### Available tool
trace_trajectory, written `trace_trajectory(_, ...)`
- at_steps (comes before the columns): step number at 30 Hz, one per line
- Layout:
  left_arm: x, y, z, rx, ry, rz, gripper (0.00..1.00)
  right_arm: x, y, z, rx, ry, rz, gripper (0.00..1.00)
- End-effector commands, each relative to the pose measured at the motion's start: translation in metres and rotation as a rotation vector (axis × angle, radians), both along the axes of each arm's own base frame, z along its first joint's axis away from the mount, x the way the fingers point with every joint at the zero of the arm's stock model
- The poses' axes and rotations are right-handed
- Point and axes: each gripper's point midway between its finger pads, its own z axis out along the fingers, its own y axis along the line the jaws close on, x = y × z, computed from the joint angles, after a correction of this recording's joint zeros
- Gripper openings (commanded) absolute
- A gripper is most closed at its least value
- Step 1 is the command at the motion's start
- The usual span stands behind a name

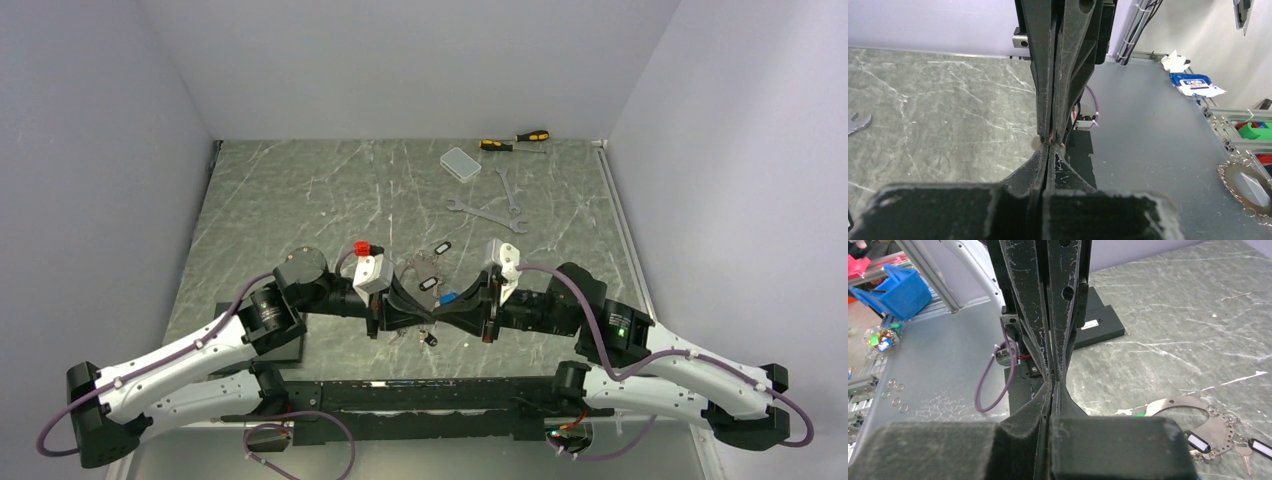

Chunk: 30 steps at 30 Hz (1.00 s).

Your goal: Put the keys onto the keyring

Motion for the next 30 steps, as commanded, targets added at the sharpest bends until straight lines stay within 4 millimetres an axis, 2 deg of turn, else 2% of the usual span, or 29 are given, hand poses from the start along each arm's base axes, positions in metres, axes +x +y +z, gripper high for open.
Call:
trace_trajectory(1,-0.002,-0.003,0.012,-0.047,-0.041,-0.024,0.0,-0.003,-0.001,0.037,0.106,-0.028,0.008,0.0)
trace_trajectory(4,0.0,-0.002,0.017,-0.088,-0.054,-0.002,0.0,-0.003,-0.003,0.043,0.128,-0.039,0.001,0.31)
trace_trajectory(7,0.003,-0.001,0.026,-0.145,-0.061,0.024,0.0,-0.003,-0.008,0.05,0.158,-0.056,-0.008,0.41)
trace_trajectory(9,0.004,-0.001,0.031,-0.182,-0.057,0.034,0.0,-0.001,-0.01,0.052,0.162,-0.064,-0.019,0.55)
trace_trajectory(11,0.005,-0.002,0.036,-0.221,-0.051,0.039,0.0,0.0,-0.013,0.055,0.176,-0.071,-0.035,0.61)
trace_trajectory(15,0.006,-0.001,0.046,-0.292,-0.032,0.05,0.0,0.001,-0.028,0.062,0.254,-0.102,-0.07,0.58)
trace_trajectory(20,0.005,-0.002,0.057,-0.365,0.007,0.041,0.0,0.002,-0.036,0.059,0.258,-0.124,-0.088,0.41)
trace_trajectory(22,0.005,-0.003,0.06,-0.382,0.025,0.033,0.0,0.002,-0.035,0.058,0.253,-0.129,-0.09,0.38)
trace_trajectory(30,0.004,-0.004,0.075,-0.444,0.081,0.016,0.0,0.005,-0.03,0.058,0.229,-0.157,-0.088,0.38)
